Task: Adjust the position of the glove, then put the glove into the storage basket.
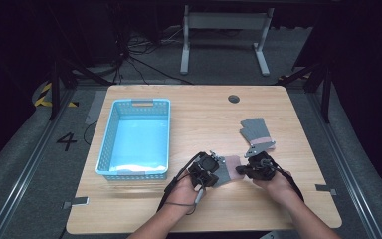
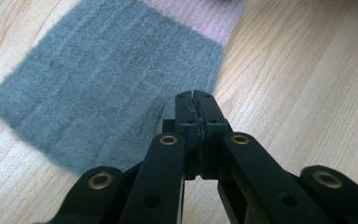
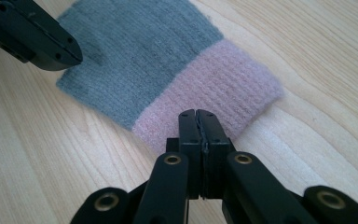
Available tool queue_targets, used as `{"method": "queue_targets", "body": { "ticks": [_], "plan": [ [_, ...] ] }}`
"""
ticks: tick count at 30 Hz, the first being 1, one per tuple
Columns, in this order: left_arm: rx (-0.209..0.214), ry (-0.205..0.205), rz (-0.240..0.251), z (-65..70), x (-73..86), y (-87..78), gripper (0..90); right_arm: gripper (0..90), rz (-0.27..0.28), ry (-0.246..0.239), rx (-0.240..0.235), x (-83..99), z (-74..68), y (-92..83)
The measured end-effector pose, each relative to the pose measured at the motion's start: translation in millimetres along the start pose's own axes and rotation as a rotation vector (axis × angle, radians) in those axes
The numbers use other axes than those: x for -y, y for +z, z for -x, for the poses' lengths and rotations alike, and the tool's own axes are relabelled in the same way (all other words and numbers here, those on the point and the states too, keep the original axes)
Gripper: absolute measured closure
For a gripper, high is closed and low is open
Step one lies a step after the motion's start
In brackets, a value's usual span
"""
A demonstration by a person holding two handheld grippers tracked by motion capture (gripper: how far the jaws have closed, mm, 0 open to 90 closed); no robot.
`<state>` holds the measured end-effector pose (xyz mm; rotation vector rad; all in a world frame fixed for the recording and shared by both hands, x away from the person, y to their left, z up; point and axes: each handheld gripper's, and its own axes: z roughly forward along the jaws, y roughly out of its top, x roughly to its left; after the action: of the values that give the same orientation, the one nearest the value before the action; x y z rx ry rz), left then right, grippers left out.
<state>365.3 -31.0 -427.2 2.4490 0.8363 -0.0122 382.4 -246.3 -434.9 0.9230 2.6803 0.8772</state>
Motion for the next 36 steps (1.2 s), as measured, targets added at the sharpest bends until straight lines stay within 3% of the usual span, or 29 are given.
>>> {"method": "queue_targets", "body": {
  "ticks": [17, 25, 27, 36],
  "plan": [
    [0.016, 0.021, 0.021, 1.6, -4.0, -7.0, 84.6, 89.8, -0.004, 0.012, 0.008, 4.4, -4.5, -7.8],
    [0.019, 0.023, 0.043, -3.0, -4.1, -22.2, 75.2, 85.6, 0.052, 0.009, 0.002, -1.0, -7.0, -22.8],
    [0.019, 0.025, 0.046, -3.7, -4.5, -26.1, 72.4, 84.9, 0.07, 0.042, -0.007, -1.5, -5.6, -26.3],
    [-0.001, 0.029, 0.056, -7.2, -4.1, -46.9, 62.7, 80.8, 0.107, 0.082, 0.012, -2.2, 4.2, -39.3]
  ]
}}
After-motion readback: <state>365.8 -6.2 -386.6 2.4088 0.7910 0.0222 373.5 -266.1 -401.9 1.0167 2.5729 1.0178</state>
